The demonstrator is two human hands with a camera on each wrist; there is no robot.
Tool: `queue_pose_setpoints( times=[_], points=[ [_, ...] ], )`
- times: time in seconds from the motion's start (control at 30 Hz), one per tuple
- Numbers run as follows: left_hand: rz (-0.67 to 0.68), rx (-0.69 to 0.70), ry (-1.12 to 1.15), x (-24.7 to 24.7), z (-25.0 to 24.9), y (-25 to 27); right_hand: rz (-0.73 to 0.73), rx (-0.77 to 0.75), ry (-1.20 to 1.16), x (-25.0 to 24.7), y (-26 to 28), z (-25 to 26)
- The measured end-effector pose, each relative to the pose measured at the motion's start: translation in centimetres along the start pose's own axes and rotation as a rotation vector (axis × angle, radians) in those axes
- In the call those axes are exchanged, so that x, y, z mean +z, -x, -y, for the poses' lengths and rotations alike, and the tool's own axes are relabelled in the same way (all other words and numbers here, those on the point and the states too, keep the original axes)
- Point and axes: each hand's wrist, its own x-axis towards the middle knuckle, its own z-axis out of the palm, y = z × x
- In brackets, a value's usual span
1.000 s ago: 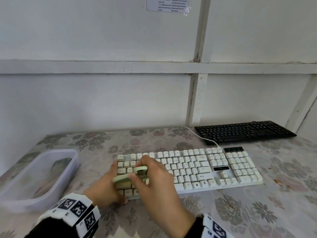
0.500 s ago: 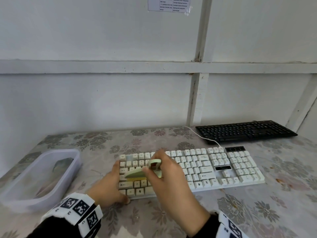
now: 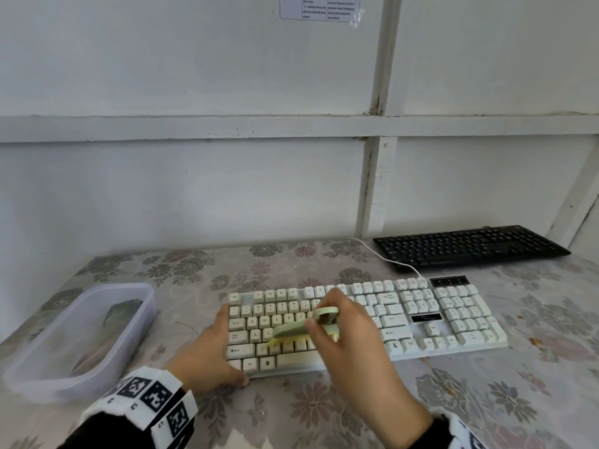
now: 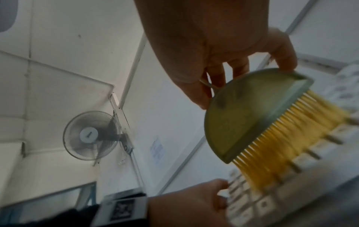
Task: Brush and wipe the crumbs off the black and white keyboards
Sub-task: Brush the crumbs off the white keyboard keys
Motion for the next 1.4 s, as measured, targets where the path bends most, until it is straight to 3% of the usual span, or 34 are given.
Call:
queue_pose_setpoints(
  times=[0.13,0.27,0.5,0.67,0.83,1.0,1.17,1.33,1.4],
  points=[
    [-0.006,-0.001,0.008,0.1,-0.2,0.2,-0.091,0.016,0.006,-1.5,0.0,-0.9],
    [-0.02,0.0,0.012,0.2,-0.4,0.3,-0.016,0.015,-0.106,-1.7,0.7,-0.4],
    [-0.014,-0.002,0.0,0.1,-0.4,0.4,-0.149,0.039,0.098,-2.9,0.8,-2.2],
    [-0.011,-0.009,-0.005,0.1,-0.6,0.5,-0.076,0.014,-0.044,-2.9,1.2,-1.9],
    [-0.01,-0.002,-0.027,0.1,-0.7,0.6,-0.172,0.042,0.052,-3.4,0.9,-3.3],
    [-0.009,0.001,-0.015,0.1,-0.9,0.6,-0.072,0.066,-0.114,-3.9,1.1,-3.2],
    [-0.012,-0.004,-0.013,0.1,-0.9,0.6,-0.208,0.081,0.027,-5.0,0.8,-4.5],
    [-0.013,0.005,-0.011,0.2,-0.7,0.5,-0.181,0.052,-0.211,-5.8,1.3,-3.9],
    [-0.012,0.007,-0.009,0.1,-0.6,0.5,-0.157,0.054,-0.202,-5.7,1.5,-4.5]
  ],
)
